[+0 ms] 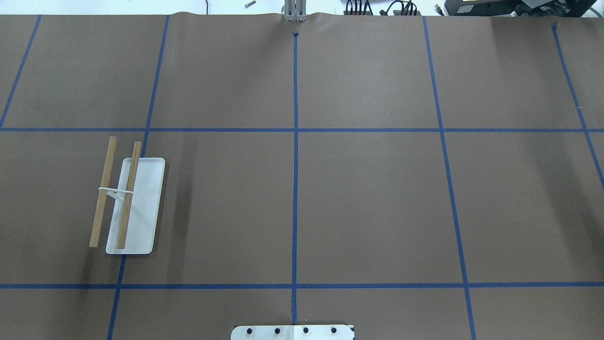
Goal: Hang towel on rack
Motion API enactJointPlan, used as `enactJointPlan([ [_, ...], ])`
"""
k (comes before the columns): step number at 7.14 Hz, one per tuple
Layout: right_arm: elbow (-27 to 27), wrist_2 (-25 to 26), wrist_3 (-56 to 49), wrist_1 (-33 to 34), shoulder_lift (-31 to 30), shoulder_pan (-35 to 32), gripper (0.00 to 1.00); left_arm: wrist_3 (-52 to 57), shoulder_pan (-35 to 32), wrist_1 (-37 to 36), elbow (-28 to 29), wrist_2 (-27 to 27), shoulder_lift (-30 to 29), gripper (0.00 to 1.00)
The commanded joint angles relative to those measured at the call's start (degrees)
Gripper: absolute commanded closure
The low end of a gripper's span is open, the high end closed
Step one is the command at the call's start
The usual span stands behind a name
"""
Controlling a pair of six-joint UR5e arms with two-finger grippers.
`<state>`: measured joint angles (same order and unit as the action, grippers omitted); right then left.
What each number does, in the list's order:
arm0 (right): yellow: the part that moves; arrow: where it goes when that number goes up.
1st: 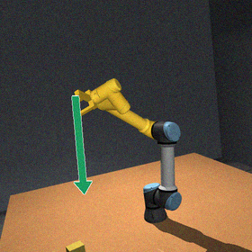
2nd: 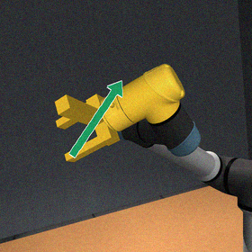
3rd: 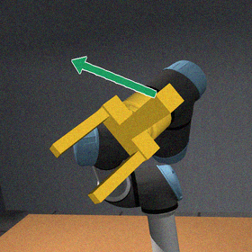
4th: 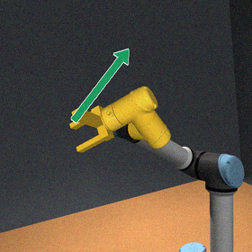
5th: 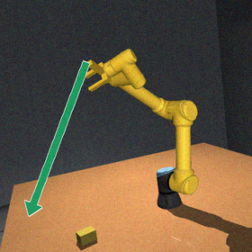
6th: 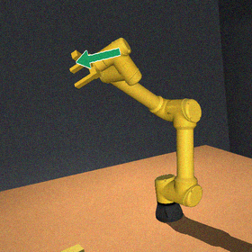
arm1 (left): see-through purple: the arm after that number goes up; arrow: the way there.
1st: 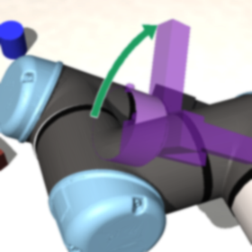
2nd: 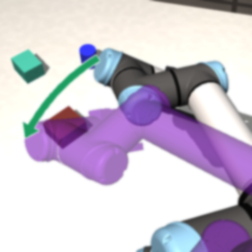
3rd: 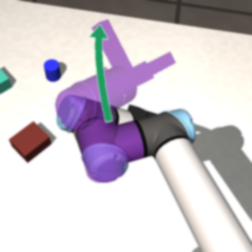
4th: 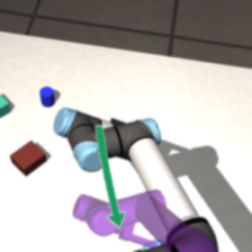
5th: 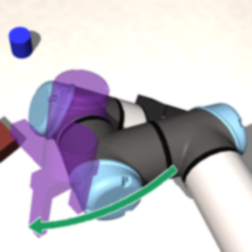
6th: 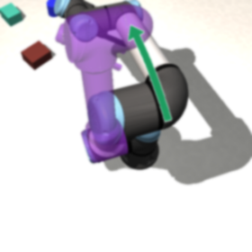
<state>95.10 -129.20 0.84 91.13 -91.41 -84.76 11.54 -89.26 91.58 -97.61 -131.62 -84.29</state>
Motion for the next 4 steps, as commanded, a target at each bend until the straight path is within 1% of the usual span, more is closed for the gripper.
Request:
enactJointPlan([
  [1, -0.1, 0.1, 0.0, -0.1, 0.0, 0.1, 0.0, 0.2, 0.0, 0.2, 0.0, 0.2, 0.1, 0.0],
  [4, -0.1, 0.3, -0.3, -0.1, 0.0, 1.2, 0.0, 0.1, -0.1, 0.3, -2.2, 0.5, 0.2, 0.0],
])
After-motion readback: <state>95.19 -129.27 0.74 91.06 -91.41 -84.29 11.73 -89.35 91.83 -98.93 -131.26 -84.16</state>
